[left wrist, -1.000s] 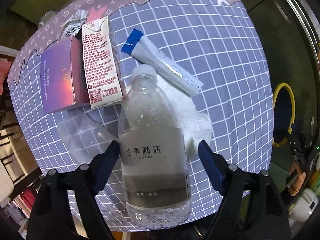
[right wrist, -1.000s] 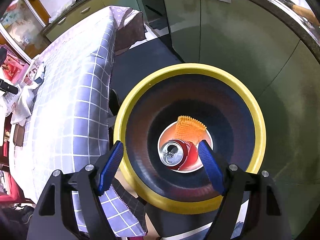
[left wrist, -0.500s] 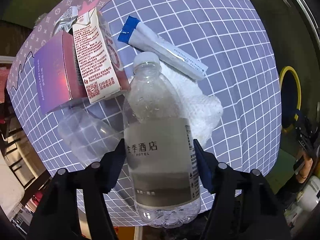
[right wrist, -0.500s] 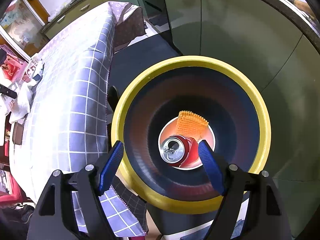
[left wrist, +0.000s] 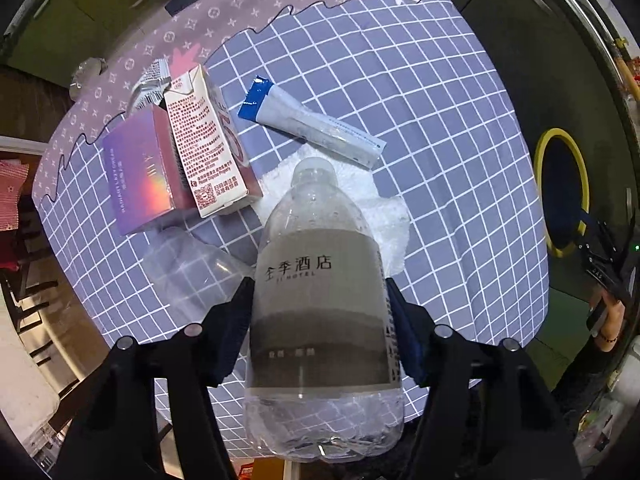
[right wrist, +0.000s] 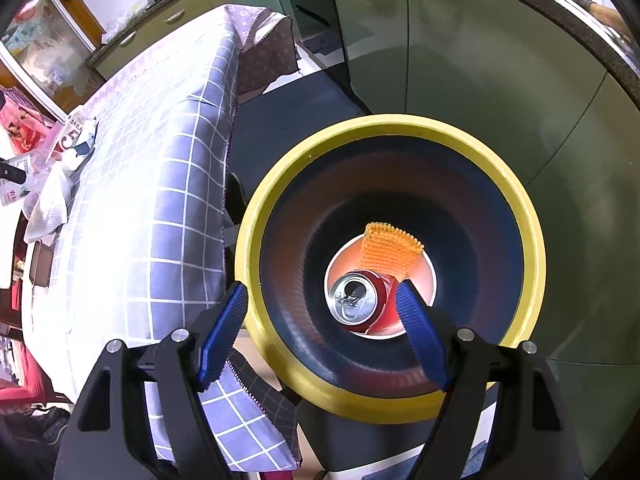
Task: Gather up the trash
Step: 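Grasp the plastic water bottle with the left tool, then carry the water bottle over the yellow bin and open the left tool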
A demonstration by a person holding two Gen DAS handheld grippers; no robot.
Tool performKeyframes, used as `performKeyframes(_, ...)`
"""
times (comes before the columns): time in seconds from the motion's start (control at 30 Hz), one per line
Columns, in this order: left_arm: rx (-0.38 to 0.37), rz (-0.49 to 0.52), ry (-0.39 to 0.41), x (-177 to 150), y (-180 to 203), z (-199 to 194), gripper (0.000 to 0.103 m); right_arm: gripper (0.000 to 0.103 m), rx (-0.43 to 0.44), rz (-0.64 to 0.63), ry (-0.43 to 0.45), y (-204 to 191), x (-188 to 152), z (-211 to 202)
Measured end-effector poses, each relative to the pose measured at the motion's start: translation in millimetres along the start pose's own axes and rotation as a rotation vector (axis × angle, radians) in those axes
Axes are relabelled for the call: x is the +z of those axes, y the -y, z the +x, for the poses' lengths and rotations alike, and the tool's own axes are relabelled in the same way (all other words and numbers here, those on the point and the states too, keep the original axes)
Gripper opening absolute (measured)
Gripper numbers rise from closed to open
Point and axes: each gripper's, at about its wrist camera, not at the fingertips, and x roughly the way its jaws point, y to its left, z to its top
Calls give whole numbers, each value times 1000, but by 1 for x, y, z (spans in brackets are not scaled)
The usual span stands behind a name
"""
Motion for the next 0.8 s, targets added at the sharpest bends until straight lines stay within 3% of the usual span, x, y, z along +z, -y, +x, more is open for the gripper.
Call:
performKeyframes(0.5,-11,67,114,-11,27,-47,61,75,14,-5,21,-1,-1,-9)
performKeyframes(0.67,-48,170,174,-22,71,-71,61,73,8,29,74,4,-5,-34)
performKeyframes(0.8,-95,323,198,-34,135,-81,61,73,-26,58,143,16,-13,-68)
